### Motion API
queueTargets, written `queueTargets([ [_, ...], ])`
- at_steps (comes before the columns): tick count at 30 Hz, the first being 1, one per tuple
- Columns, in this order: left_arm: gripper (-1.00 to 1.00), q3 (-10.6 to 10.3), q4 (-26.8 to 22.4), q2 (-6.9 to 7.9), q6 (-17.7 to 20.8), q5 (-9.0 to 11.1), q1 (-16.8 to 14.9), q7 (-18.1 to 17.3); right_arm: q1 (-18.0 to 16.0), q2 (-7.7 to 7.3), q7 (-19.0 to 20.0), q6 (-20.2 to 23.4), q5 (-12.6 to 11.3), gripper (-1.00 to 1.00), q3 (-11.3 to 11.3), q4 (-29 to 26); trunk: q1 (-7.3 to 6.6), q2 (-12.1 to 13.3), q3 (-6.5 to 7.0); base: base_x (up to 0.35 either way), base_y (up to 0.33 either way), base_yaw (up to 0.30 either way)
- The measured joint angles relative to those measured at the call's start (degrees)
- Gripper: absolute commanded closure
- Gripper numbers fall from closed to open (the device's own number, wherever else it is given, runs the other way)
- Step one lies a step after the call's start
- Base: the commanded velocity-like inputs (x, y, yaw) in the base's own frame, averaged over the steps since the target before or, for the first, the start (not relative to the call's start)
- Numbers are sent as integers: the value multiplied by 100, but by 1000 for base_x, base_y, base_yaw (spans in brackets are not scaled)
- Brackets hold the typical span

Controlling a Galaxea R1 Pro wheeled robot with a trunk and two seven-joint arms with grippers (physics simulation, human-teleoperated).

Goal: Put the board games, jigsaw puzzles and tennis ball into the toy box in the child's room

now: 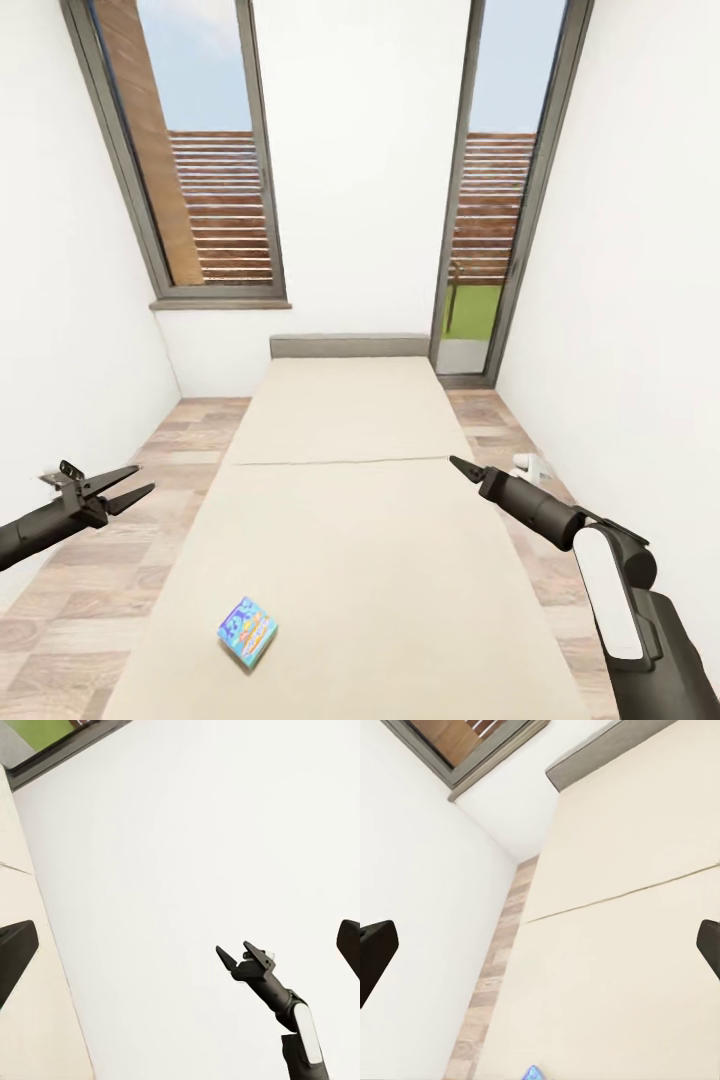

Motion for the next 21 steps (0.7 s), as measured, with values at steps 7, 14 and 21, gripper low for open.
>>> queueTargets([
  [7, -100, 0, 1, -1, 0, -2, -1, -1, 1, 0, 21, 0, -1, -100, -7, -1, -1, -1, -1, 54, 1, 235],
  [14, -100, 14, 2, -1, 0, -3, -3, -1, 2, -1, 48, 8, -2, -100, -3, -8, -1, -1, -1, 130, 31, 25],
  [21, -100, 17, 1, -1, 0, -4, -3, -1, 2, -1, 48, 9, -1, -100, -6, -10, -2, -1, -1, 95, 29, 1],
])
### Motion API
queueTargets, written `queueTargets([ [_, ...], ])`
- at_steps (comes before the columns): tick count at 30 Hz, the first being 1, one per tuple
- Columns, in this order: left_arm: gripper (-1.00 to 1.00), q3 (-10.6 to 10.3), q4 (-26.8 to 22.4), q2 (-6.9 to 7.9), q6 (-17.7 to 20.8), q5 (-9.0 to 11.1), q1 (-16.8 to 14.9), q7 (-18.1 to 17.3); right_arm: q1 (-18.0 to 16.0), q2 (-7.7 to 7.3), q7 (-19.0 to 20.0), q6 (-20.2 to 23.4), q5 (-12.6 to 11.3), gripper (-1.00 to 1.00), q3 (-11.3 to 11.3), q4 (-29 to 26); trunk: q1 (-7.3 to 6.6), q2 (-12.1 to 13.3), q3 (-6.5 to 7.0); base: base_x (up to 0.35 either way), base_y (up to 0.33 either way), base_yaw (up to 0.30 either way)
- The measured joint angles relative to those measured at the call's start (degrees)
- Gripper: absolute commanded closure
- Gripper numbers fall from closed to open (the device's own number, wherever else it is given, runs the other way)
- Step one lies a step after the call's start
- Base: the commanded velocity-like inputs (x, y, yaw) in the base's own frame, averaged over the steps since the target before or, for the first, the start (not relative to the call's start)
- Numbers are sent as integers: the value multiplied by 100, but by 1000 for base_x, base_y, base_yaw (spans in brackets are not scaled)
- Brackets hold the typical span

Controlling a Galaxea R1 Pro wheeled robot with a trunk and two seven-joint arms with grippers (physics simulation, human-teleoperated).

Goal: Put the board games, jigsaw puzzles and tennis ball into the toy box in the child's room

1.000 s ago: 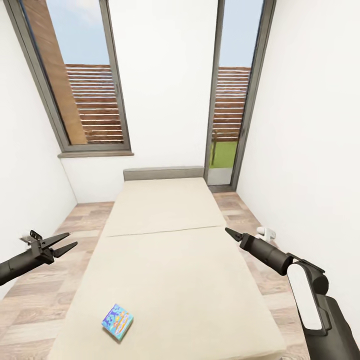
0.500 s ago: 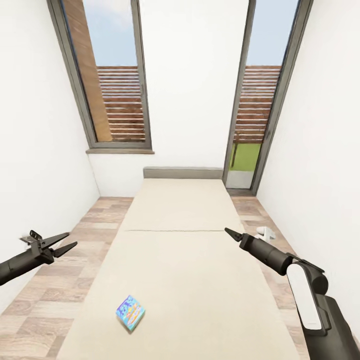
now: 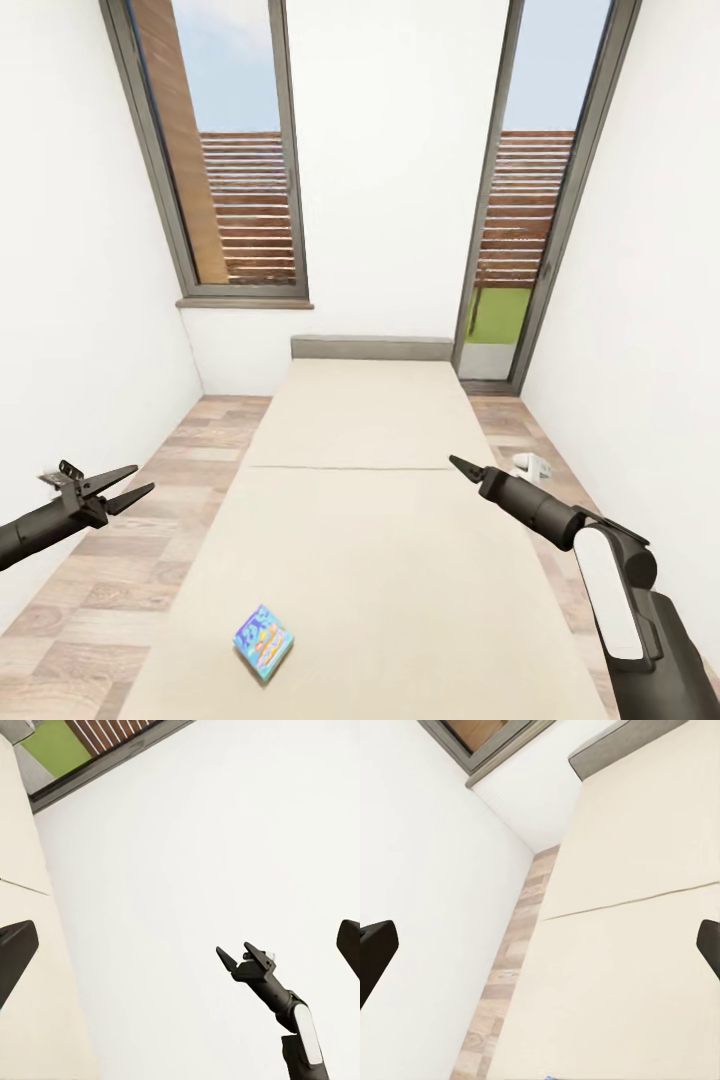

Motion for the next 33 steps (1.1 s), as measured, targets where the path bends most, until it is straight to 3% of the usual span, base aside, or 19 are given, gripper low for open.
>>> queueTargets([
  [10, -100, -30, 1, -5, -62, -10, 0, 56, 0, 0, -6, -6, 2, -100, -3, -1, 2, 1, 0, 93, 15, 0],
  [12, -100, -170, -2, -68, -114, -129, -17, 334, 0, 5, -44, -16, 30, -100, 13, -1, 2, 1, 0, 6, 1, 0],
  [15, -100, -474, -11, -429, -118, -417, -62, 1283, 0, 11, -73, -15, 67, -100, 26, -1, 2, 2, 0, 2, 0, 0],
  [20, -100, -684, -16, -1445, -171, -577, -117, 4176, 0, 17, -471, 37, 152, -100, 36, -16, 2, 1, 0, 0, 0, 0],
  [21, -100, -691, -16, -1548, -201, -577, -129, 4509, 0, 16, -553, 39, 156, -100, 39, -18, 2, 1, 0, 0, 0, 0],
  [22, -100, -702, -16, -1744, -283, -578, -157, 5129, 0, 15, -708, 41, 165, -100, 59, -21, 2, 1, 0, 0, 0, 0],
  [24, -100, -718, 4, -2173, -537, -578, -279, 6295, 0, 12, -1002, 44, 170, -100, 227, -24, 2, 1, 0, 0, 0, 0],
  [25, -100, -724, 15, -2287, -614, -586, -317, 6571, 0, 11, -1081, 44, 171, -100, 303, -25, 2, 1, 0, 0, 0, 0],
  [27, -100, -853, 74, -2697, -955, -632, -413, 7469, 0, 10, -1410, 49, 170, -100, 705, -30, 2, 1, 0, 0, 0, 0],
  [28, -100, -922, 105, -2798, -1065, -685, -428, 7661, 0, 10, -1496, 50, 184, -100, 827, -32, 2, 1, 0, 0, 0, 0],
  [29, -100, -1172, 216, -3021, -1425, -865, -454, 8090, 0, 14, -1739, 59, 189, -100, 1158, -37, 2, 1, 0, 0, 0, 0],
  [33, -100, -1596, 445, -3279, -2032, -1230, -479, 8506, 0, 9, -2043, 51, 226, -100, 1740, -67, 2, 1, 0, 0, 0, 0],
])
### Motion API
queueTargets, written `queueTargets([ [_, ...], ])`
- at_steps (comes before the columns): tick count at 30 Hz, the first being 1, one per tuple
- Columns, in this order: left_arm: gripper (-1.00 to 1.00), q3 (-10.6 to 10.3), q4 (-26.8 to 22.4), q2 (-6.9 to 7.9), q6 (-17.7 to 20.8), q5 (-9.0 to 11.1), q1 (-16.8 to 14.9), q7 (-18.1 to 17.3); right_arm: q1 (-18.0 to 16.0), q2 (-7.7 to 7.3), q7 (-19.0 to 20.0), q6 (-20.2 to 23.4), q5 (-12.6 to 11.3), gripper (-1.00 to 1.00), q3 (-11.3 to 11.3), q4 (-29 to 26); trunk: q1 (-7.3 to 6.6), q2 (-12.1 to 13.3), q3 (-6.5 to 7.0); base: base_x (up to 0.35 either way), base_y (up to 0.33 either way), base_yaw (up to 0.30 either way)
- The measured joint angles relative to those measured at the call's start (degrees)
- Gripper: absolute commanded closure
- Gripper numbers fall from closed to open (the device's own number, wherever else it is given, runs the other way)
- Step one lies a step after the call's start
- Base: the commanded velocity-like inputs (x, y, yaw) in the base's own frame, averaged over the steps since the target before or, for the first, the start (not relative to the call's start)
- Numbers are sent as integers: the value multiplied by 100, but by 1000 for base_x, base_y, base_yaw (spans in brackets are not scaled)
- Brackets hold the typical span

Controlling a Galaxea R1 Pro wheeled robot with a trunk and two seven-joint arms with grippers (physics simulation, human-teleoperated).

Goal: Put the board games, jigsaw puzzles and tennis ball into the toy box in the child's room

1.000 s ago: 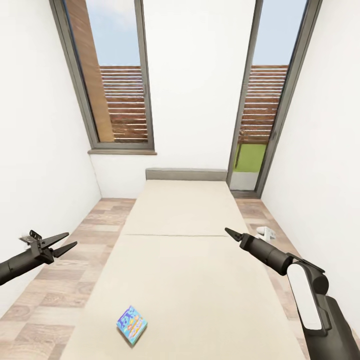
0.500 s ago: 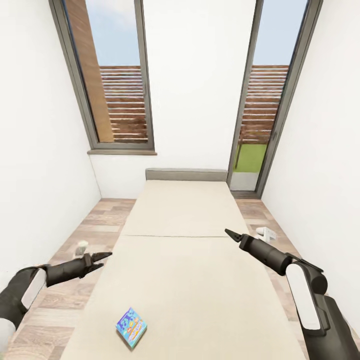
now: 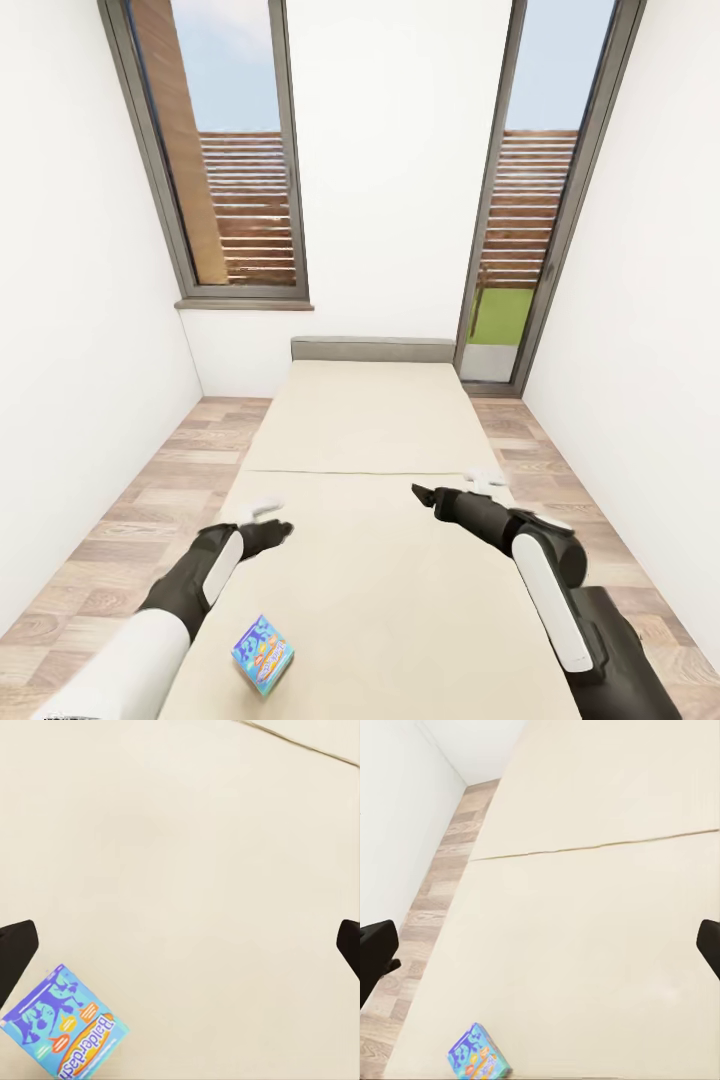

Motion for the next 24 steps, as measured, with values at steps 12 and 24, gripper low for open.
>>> queueTargets([
  [12, -100, -120, 75, -47, -182, -119, -6, 101, 0, -1, -72, 42, -33, -100, 179, -77, 0, 0, -40, 0, 0, 0],
  [24, -100, -120, 50, -8, -117, -120, -23, 117, -7, -24, -43, 215, -91, -100, 86, -86, 0, 0, -150, 0, 0, 0],
])
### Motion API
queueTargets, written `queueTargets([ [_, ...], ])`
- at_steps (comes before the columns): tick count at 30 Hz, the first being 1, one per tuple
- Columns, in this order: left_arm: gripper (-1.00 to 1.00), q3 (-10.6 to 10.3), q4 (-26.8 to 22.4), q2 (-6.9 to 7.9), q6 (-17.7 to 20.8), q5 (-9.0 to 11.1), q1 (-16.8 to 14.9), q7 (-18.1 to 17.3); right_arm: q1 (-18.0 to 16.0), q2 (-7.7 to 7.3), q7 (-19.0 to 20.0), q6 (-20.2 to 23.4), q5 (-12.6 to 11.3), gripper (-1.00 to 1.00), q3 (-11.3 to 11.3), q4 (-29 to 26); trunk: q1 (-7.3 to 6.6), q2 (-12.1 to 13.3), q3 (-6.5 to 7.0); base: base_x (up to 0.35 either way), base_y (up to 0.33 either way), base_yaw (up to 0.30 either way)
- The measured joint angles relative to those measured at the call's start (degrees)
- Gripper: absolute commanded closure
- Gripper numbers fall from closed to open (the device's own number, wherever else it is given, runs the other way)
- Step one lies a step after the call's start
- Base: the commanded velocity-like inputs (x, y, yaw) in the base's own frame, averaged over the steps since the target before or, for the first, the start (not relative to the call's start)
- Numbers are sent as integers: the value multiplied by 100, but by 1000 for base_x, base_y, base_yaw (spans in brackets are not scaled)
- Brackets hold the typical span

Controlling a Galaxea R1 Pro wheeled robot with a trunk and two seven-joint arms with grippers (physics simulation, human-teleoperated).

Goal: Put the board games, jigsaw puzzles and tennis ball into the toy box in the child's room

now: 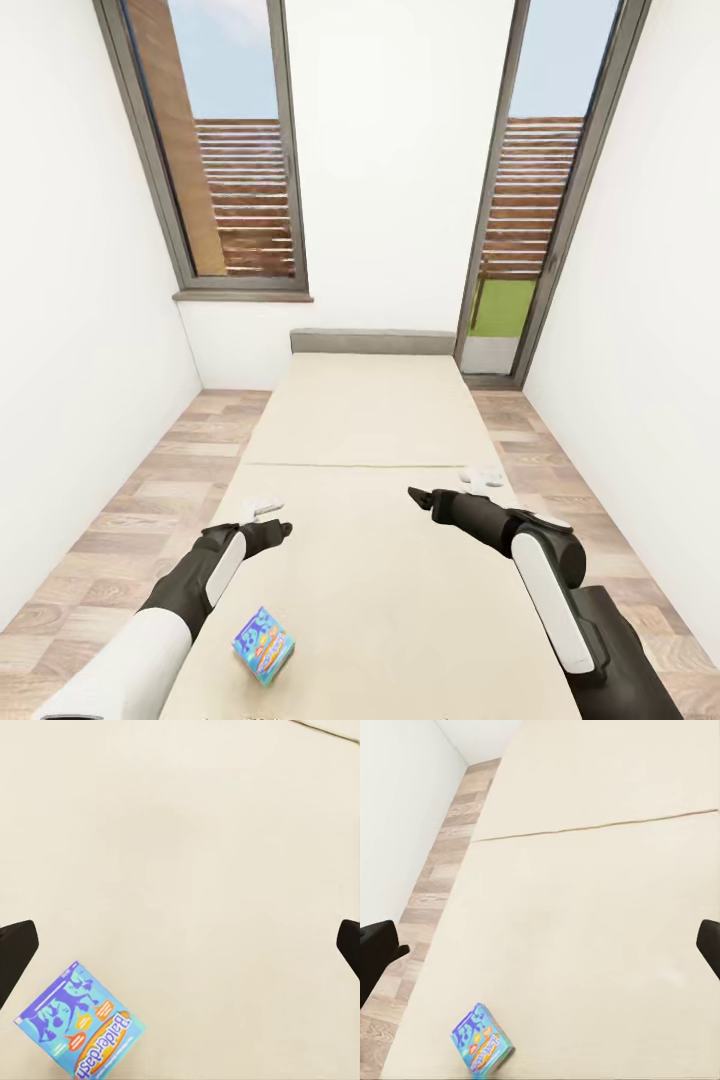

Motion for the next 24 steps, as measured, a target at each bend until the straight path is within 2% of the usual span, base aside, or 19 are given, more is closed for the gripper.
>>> queueTargets([
  [3, -100, 0, -1, 0, 1, 0, 0, 1, -1, -5, 192, 114, -32, -100, -76, -2, 0, 0, -28, 0, 0, 0],
  [7, -100, 0, -7, 0, -4, 1, -1, -7, -2, -19, 1048, 302, -83, -100, -294, -4, 0, 0, -66, 0, 0, 0],
  [10, -100, 0, -14, 0, -6, 1, -1, -12, 4, -20, 2109, 578, -70, -100, -691, -4, 0, 0, -94, 0, 0, 0],
  [11, -100, 0, -15, 0, -6, 1, -1, -13, 4, -24, 2272, 619, -74, -100, -774, -5, 0, 0, -104, 0, 0, 0],
  [14, -100, -4, -18, 3, -11, 2, -1, -18, 6, 1, 3167, 756, -64, -100, -1384, 0, 0, -1, -132, 0, 0, 0],
  [15, -100, -5, -19, 7, -13, 2, -1, -19, 7, 14, 3375, 772, -61, -100, -1522, 1, 0, -1, -141, 0, 0, 0],
  [18, -100, -5, -27, 11, -23, 2, -1, -21, 7, 26, 3661, 784, -51, -100, -1630, 3, 0, -1, -169, 0, 0, 0],
  [24, -100, -2, -48, 7, -32, 2, -1, -22, 7, 32, 3757, 725, -43, -100, -1648, 3, 0, -1, -226, 0, 0, 0],
])
